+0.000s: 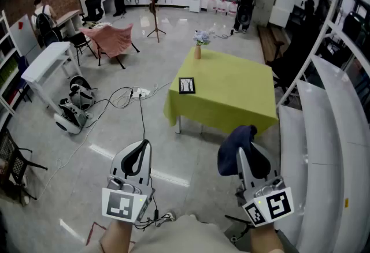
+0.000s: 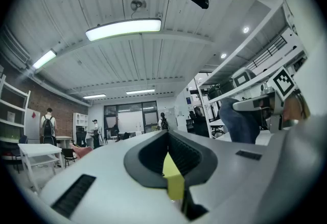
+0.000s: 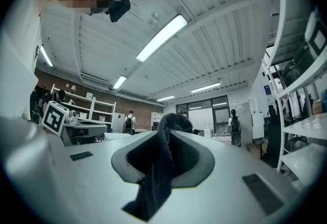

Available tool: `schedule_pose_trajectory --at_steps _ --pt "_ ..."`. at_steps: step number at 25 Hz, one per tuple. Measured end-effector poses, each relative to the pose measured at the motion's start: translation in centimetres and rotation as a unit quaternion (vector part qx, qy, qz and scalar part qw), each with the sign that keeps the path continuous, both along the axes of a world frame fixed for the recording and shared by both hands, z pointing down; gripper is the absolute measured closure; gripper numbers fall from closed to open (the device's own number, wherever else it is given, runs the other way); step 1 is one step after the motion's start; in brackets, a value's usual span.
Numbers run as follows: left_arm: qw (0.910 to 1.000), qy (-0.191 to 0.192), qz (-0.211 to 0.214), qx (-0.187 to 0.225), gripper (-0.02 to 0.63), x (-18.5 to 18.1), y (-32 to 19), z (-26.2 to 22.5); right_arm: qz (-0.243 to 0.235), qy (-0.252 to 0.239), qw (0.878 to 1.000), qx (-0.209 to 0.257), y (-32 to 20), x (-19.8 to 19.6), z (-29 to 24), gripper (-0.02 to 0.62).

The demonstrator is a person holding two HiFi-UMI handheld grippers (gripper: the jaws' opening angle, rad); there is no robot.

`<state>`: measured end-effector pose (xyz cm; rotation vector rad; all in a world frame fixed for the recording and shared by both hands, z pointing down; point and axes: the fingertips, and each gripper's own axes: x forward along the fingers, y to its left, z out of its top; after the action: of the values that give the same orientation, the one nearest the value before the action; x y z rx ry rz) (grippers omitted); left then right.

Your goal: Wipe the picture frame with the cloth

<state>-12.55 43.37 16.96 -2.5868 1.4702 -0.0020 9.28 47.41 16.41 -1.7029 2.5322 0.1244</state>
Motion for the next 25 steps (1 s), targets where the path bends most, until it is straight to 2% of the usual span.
schedule_pose_trajectory --at_steps 4,8,11,18,22,25 --pt "0.9998 -0.006 0.0 0.016 0.598 1.3 -0.1 -1.0 0.002 -0.013 1.0 0.001 0.0 1.2 0.1 0.523" --pt "0.9999 -0.012 -0.003 -0.002 0.598 2.1 0.4 0.0 -0.004 -0.022 1.0 -0.002 0.0 2.2 0.3 0.523" --pt "0.9997 -0.02 -0.012 -0.005 0.598 3.0 0.3 -0.3 -0.01 -0.024 1.0 -0.005 0.1 2.9 0.5 0.523" --pt "0.9995 -0.03 -0.002 0.008 0.598 6.4 0.8 0.2 -0.026 -0.022 0.999 -0.008 0.5 4.9 1.6 0.523" --pt "0.9996 -0.025 -0.001 -0.016 0.598 7.1 0.8 1.8 -0.03 -0.023 0.999 -0.016 0.1 5.7 2.3 0.523" --pt "0.9995 -0.026 -0.001 -0.014 0.598 7.6 0.0 2.2 -0.023 -0.017 0.999 -0.015 -0.7 6.4 2.9 0.523"
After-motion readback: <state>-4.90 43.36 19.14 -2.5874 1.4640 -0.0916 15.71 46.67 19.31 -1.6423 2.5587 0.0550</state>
